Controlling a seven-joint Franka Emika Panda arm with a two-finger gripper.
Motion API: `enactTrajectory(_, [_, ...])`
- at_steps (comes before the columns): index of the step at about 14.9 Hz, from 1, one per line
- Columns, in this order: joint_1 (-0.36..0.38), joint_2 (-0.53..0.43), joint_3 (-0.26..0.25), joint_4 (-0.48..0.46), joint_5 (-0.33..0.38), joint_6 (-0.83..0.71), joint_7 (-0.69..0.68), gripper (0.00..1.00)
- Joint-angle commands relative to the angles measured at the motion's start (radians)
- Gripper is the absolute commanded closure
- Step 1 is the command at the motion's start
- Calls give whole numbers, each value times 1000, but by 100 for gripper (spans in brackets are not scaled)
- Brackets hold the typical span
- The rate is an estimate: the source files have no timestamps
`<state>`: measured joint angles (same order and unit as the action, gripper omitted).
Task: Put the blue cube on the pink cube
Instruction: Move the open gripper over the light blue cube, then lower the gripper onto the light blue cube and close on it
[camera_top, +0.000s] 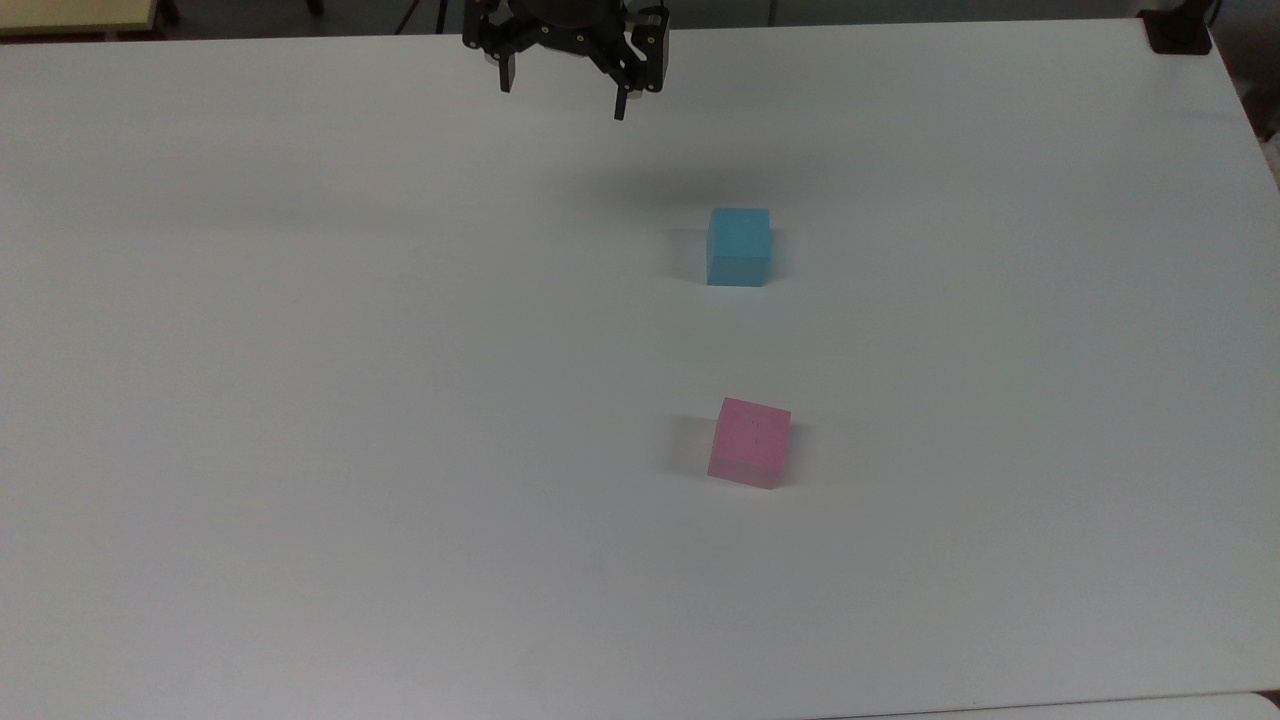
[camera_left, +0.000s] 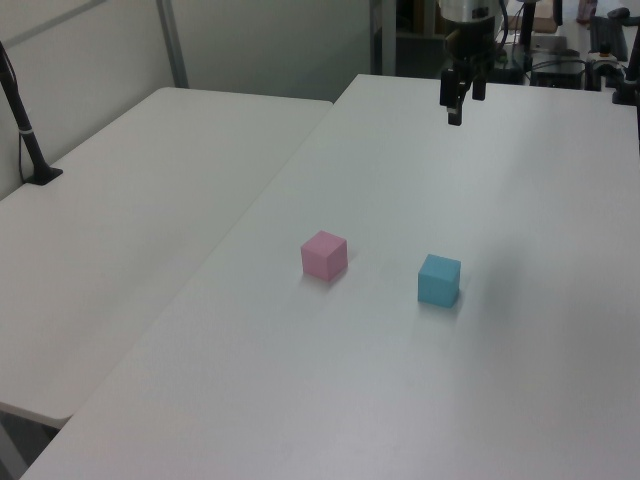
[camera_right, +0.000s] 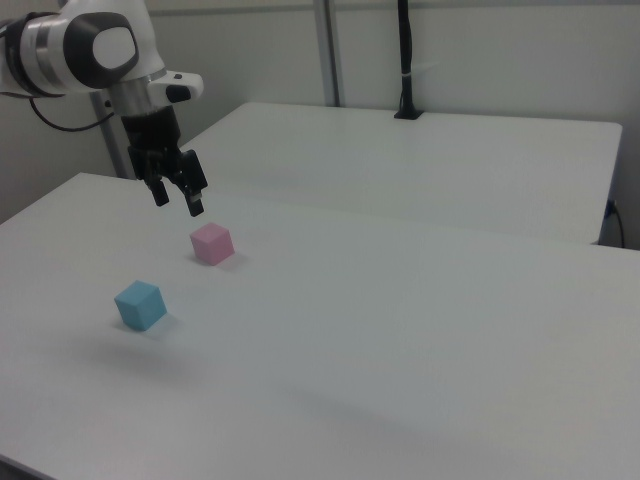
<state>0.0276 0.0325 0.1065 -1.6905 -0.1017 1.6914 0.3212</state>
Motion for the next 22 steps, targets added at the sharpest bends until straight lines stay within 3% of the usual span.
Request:
enactTrajectory(1, [3,10,-10,11,-4,-27,-89,0])
enactTrajectory(8, [5,14,-7,8,7,-30,-106,0])
enactTrajectory(10, [20,41,-7,8,55,-22,-108,0])
enactTrajectory(13, [109,125,-5,8,106,40,-97,0])
enactTrajectory(18, [227,254,-5,-12,103,166,-58,0])
enactTrajectory(22, [272,293,-1,-136,62,255,-21,0])
